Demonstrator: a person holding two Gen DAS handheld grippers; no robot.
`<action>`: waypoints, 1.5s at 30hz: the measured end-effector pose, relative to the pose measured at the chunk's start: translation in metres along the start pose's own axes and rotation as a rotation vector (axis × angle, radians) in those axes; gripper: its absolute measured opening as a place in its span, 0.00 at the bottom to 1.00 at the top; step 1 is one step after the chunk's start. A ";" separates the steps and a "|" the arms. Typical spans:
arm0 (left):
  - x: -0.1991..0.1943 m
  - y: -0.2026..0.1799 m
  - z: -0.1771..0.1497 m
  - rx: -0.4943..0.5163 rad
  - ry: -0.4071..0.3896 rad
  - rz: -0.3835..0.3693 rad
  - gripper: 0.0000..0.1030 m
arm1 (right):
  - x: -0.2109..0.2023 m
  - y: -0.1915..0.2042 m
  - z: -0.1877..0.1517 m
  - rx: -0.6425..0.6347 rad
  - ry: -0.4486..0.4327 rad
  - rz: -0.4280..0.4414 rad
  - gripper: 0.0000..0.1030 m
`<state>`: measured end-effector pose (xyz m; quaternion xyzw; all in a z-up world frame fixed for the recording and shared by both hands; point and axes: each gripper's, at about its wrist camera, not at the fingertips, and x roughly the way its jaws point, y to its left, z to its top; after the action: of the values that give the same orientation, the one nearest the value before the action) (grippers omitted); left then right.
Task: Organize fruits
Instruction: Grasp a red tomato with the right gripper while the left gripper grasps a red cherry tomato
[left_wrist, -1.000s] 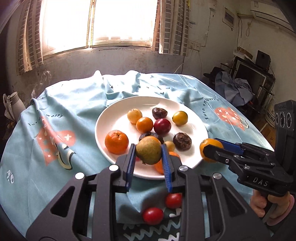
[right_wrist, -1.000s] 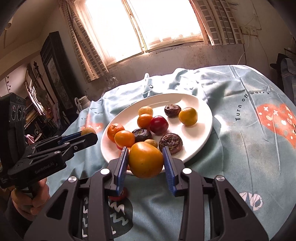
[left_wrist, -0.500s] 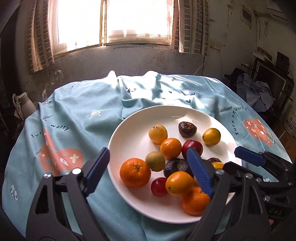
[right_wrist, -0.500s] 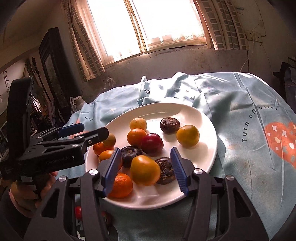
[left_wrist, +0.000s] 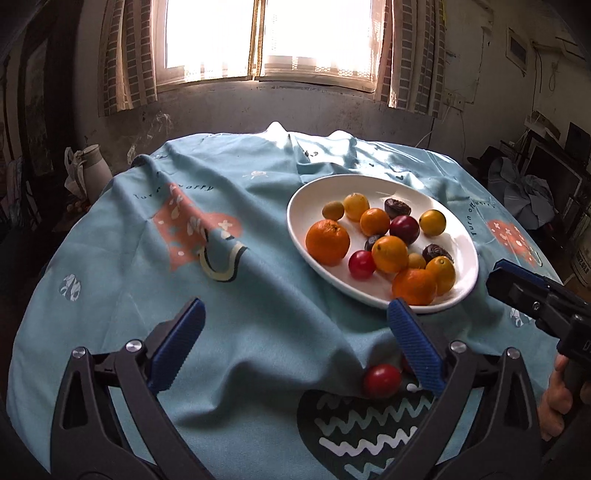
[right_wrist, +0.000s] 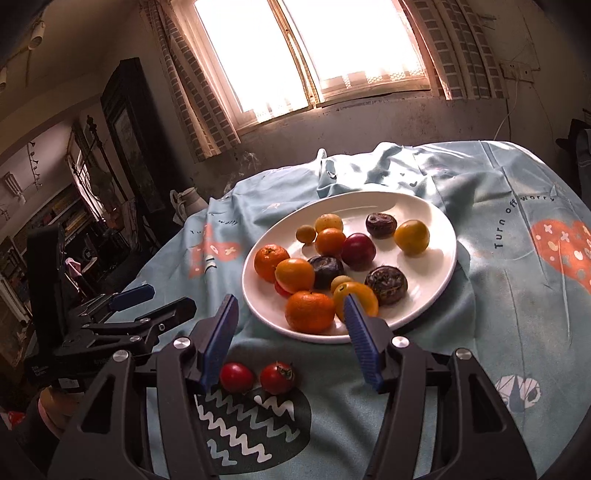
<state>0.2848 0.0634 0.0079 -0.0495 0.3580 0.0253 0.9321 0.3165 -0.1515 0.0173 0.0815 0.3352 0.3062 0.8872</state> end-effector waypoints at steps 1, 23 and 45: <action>0.004 0.004 -0.008 -0.008 0.030 -0.001 0.98 | 0.004 0.003 -0.006 -0.003 0.021 0.002 0.58; -0.008 0.018 -0.023 -0.030 0.013 0.032 0.98 | 0.052 0.024 -0.041 -0.162 0.213 -0.072 0.46; -0.013 0.017 -0.023 -0.029 0.003 0.024 0.98 | 0.050 0.023 -0.043 -0.156 0.233 -0.112 0.30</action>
<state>0.2586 0.0775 -0.0021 -0.0589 0.3593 0.0418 0.9304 0.3070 -0.1052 -0.0345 -0.0427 0.4151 0.2888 0.8617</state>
